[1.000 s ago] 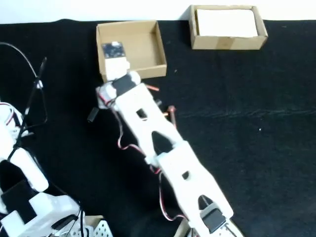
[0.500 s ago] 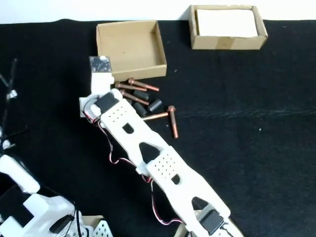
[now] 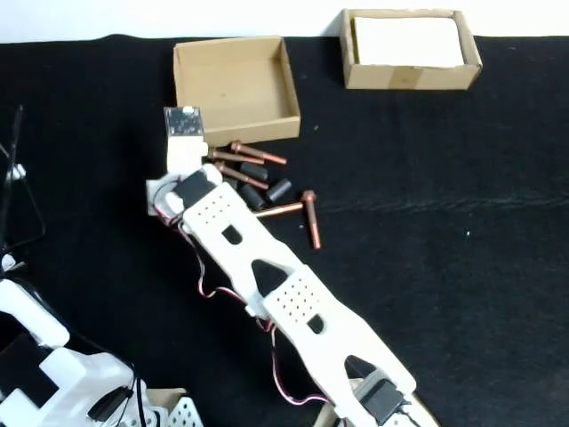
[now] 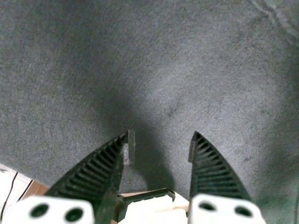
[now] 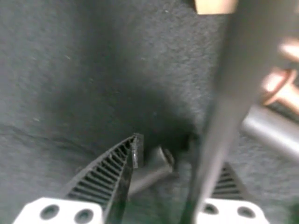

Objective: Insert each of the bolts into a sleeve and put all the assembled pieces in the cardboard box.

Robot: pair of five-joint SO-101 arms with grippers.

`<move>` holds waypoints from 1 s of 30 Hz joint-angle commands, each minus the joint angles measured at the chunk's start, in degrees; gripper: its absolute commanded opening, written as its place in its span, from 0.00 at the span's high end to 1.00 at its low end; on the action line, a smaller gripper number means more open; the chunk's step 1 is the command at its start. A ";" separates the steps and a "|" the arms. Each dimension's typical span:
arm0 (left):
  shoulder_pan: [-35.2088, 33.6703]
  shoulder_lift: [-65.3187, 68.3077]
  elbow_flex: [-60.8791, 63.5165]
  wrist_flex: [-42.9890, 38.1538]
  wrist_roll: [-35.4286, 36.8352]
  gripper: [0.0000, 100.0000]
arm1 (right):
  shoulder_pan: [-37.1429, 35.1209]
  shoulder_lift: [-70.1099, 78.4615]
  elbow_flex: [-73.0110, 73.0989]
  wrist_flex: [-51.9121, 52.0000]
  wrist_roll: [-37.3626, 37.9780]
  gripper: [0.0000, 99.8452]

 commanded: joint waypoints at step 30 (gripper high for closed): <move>-4.00 -0.57 -3.65 0.09 -5.36 0.80 | -1.71 -33.80 18.59 27.56 55.03 0.76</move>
